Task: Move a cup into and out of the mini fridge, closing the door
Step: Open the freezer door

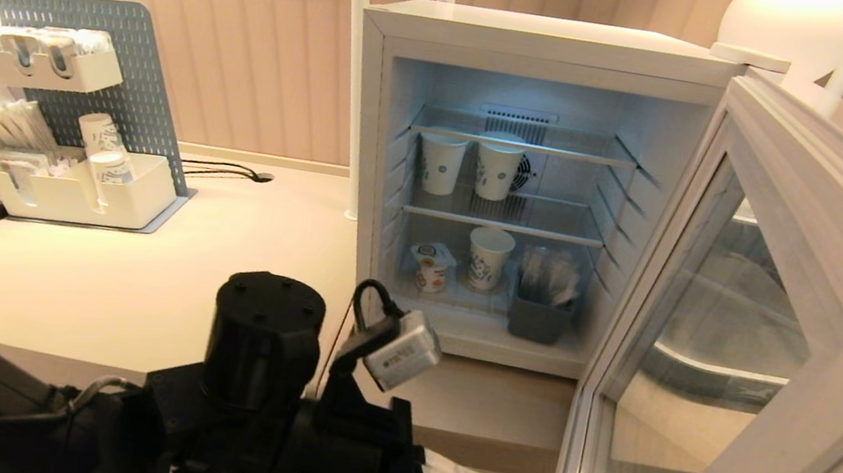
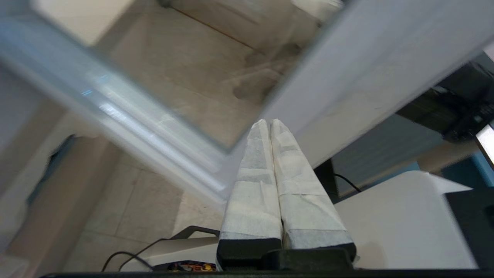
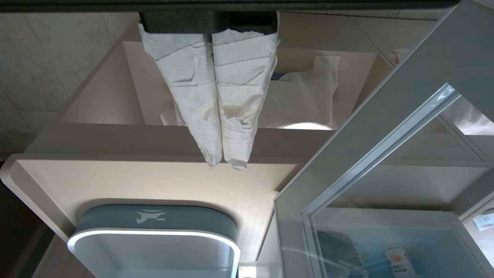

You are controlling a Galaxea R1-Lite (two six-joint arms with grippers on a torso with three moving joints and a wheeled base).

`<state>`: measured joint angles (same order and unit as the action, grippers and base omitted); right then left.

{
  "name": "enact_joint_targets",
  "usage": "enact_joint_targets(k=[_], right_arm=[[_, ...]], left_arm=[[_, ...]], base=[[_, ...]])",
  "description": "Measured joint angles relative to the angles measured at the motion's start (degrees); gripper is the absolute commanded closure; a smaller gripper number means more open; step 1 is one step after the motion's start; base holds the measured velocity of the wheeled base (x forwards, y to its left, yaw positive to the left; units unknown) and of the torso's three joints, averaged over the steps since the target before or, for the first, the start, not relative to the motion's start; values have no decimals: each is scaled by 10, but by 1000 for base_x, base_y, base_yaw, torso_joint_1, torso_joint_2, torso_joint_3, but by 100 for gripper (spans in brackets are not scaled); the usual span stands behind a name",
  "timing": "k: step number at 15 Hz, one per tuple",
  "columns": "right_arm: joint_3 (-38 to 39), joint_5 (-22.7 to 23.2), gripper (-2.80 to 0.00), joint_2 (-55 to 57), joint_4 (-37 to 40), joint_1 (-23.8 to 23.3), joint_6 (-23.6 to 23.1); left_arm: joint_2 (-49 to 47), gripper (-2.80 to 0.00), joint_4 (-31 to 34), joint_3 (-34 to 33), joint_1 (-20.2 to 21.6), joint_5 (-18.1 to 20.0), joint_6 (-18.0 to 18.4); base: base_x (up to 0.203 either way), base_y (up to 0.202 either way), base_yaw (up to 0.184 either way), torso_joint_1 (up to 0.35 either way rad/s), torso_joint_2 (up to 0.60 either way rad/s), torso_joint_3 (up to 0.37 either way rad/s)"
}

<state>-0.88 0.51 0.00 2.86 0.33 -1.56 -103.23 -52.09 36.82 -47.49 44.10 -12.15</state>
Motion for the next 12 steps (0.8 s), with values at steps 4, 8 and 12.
enact_joint_targets(k=[4,8,12], right_arm=[[0,0,0,0,0,0,-1],[-1,-1,0,0,3,0,-1],[-1,-1,0,0,3,0,-1]], left_arm=[[-10,0,3,23,-95,-39,4],[-28,0,3,29,-126,-40,16],[-25,0,3,21,-134,-64,38]], base=[[0,0,0,0,0,0],[0,0,0,0,0,0],[0,0,0,0,0,0]])
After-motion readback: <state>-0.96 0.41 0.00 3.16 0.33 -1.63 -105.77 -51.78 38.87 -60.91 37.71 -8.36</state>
